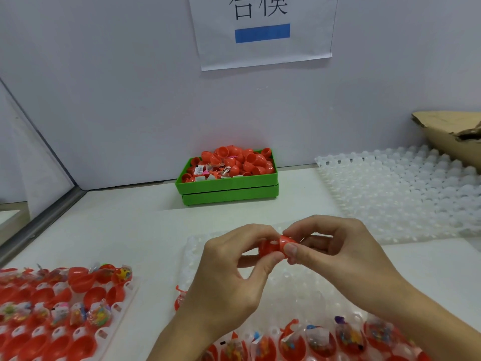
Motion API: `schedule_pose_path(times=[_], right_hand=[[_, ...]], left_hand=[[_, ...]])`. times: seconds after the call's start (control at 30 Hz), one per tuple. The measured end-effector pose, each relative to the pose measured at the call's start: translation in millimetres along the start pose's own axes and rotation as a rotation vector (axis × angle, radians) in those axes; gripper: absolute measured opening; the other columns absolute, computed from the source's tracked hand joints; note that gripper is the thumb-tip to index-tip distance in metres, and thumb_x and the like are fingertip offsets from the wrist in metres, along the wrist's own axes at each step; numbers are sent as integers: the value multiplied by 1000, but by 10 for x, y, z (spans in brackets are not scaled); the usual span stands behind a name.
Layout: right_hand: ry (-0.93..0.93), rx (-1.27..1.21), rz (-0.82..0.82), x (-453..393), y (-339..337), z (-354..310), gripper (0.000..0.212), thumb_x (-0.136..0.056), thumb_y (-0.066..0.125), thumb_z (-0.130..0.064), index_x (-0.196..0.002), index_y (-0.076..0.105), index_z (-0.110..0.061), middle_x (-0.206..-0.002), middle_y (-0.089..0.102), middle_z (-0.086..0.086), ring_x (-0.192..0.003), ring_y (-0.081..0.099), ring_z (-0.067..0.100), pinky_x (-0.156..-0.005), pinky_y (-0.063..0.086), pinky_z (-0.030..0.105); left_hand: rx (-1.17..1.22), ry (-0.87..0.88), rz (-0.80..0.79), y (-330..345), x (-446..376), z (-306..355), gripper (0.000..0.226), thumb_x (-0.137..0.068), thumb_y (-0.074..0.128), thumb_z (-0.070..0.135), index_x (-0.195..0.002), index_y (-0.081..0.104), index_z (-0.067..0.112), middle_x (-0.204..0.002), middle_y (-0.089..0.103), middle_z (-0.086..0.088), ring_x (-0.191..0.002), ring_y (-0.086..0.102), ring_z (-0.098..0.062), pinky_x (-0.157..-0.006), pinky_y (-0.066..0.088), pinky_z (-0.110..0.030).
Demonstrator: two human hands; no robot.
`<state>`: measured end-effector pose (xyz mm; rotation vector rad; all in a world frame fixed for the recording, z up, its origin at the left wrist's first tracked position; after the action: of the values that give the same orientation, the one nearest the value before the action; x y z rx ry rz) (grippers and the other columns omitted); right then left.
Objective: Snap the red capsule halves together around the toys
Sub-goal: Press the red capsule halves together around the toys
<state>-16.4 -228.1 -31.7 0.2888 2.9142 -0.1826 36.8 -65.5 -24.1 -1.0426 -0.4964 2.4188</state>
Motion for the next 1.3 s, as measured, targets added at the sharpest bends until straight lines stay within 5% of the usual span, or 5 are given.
schedule_pose_path(times=[0.43, 0.67, 0.83, 1.0, 1.3], right_hand=[[21, -14, 13, -6, -2, -1, 19, -69, 80, -28, -86, 77, -21, -83, 76, 7, -78, 75, 24, -85, 59, 38], [18, 3, 31, -5, -1, -7, 21, -66, 79, -31, -84, 78, -21, -80, 76, 6, -72, 74, 20, -77, 60, 29], [23, -5, 31, 2, -12, -23, 24, -64, 80, -34, -84, 78, -20, -78, 76, 6, -70, 74, 19, -73, 59, 24], [25, 1, 17, 4, -2, -16, 25, -66, 79, -35, -86, 78, -20, -80, 76, 7, -74, 74, 21, -80, 60, 33], [12, -2, 12, 3, 1, 3, 19, -70, 79, -31, -87, 77, -22, -83, 76, 8, -77, 75, 23, -81, 60, 36]], left_hand=[[-1, -25, -37, 24, -3, -68, 22, -81, 77, 15, -101, 69, 17, -98, 65, 14, -97, 65, -12, -75, 56, -14], [-11, -34, 12, 22, 13, -33, 44, -78, 79, 19, -104, 49, 38, -105, 66, 16, -101, 65, 5, -75, 54, -10], [-62, 16, 7, 37, 15, -12, 38, -80, 75, 21, -107, 53, 36, -104, 64, 21, -103, 62, 9, -74, 52, -7], [-98, 59, -2, 31, 10, -4, 36, -80, 74, 20, -108, 56, 34, -95, 66, 25, -100, 64, 7, -73, 52, -6], [-177, 142, -8, 30, 8, -7, 25, -82, 74, 17, -105, 64, 18, -96, 67, 8, -91, 63, -2, -75, 54, -8]])
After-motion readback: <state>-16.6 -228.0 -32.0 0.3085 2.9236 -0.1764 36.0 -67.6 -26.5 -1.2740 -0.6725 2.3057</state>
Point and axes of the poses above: each hand's wrist, its own x-axis away from the middle knuckle, its own y-axis out of the palm, z = x × y, the point moved 3 cm from there along -x, towards the middle knuckle
